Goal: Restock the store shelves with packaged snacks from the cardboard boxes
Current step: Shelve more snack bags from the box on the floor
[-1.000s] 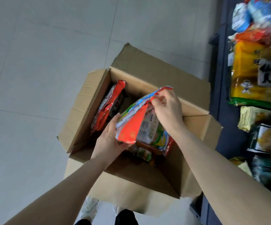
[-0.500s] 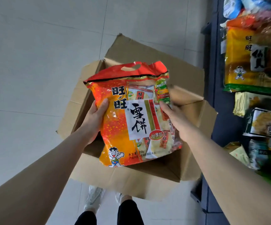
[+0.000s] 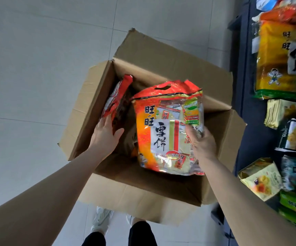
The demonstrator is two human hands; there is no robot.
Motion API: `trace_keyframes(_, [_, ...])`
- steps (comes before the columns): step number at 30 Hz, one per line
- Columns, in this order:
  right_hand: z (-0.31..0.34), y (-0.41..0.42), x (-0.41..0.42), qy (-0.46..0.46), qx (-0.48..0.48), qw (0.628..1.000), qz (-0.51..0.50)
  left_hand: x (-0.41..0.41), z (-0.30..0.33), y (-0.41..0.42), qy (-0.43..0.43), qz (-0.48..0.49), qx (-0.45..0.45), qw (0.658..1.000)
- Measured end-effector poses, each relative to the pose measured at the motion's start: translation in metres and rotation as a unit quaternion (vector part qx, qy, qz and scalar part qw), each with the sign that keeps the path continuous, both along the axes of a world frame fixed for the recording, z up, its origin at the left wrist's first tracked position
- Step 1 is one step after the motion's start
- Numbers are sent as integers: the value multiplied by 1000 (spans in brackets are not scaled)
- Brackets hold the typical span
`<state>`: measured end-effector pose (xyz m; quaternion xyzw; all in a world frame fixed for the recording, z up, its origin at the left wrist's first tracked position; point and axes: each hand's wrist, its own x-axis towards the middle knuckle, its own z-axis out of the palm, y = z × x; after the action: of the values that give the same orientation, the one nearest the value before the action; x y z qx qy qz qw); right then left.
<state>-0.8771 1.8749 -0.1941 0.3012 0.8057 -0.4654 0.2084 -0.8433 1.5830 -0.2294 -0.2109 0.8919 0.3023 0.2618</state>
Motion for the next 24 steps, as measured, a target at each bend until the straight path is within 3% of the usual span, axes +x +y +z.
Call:
trace_keyframes(3, [-9, 11, -1, 28, 93, 994, 47, -8, -21, 1, -42, -18, -56, 997])
trace_keyframes(12, [-53, 22, -7, 52, 151, 984, 82, -15, -70, 7, -3, 16, -76, 997])
trace_keyframes(15, [-57, 27, -10, 65, 155, 982, 88, -8, -77, 19, 61, -27, -31, 997])
trace_keyframes(19, [-59, 31, -13, 60, 127, 987, 83, 5, -81, 37, 86, -174, -3, 981])
trace_keyframes(24, [-57, 32, -16, 20, 86, 993, 83, 4, -86, 55, -1, -102, -37, 994])
